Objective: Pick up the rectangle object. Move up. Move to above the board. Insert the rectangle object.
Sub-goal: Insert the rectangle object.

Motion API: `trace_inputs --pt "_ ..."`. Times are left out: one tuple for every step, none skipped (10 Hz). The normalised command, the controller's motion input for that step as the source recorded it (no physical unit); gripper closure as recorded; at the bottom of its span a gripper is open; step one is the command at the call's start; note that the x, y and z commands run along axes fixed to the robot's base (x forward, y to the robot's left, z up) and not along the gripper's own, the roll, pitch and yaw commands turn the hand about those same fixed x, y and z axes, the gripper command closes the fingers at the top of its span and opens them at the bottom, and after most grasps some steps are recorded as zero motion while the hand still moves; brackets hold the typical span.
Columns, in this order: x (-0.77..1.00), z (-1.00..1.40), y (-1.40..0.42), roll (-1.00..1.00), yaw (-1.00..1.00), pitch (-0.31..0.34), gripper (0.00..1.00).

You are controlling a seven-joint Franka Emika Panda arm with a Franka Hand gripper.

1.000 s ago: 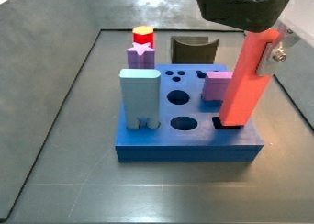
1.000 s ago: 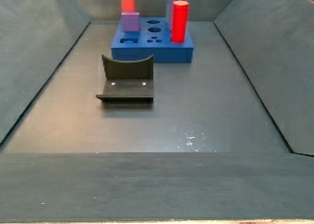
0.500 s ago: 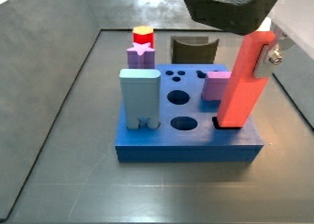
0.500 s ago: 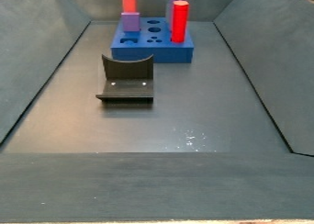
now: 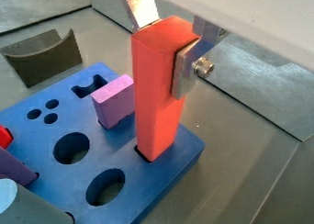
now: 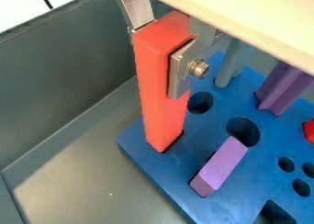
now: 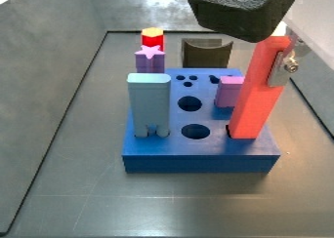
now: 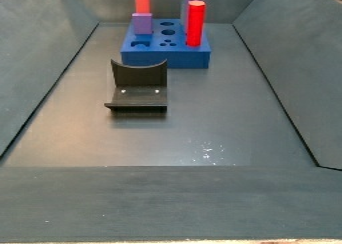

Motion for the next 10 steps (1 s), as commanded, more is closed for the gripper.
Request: trace_inputs --pt "0.00 -0.27 0.00 0.10 0.00 0.017 1.00" --pt "0.00 -0.53 -0.02 0.20 0.00 0.000 1.00" --pt "0.00 -0.78 -0.09 0.28 0.00 -0.016 1.00" --pt "-0.15 -0.87 -0.07 0.25 0.00 -0.050 1.00" --pt "-0.21 -0.87 -0.07 0.25 0.00 -0.057 1.00" --pt "-0.20 -0.90 -0.05 0.23 0.00 -0.054 1.00" --pt "-0.05 -0.99 -0.02 0.19 0.00 -0.051 1.00" --pt "0.04 -1.00 0.00 0.17 0.00 -0.014 1.00" --pt "0.14 -0.65 0.00 0.07 0.00 0.000 1.00" --pt "0.00 -0.10 0.00 0.00 0.00 -0.036 1.00"
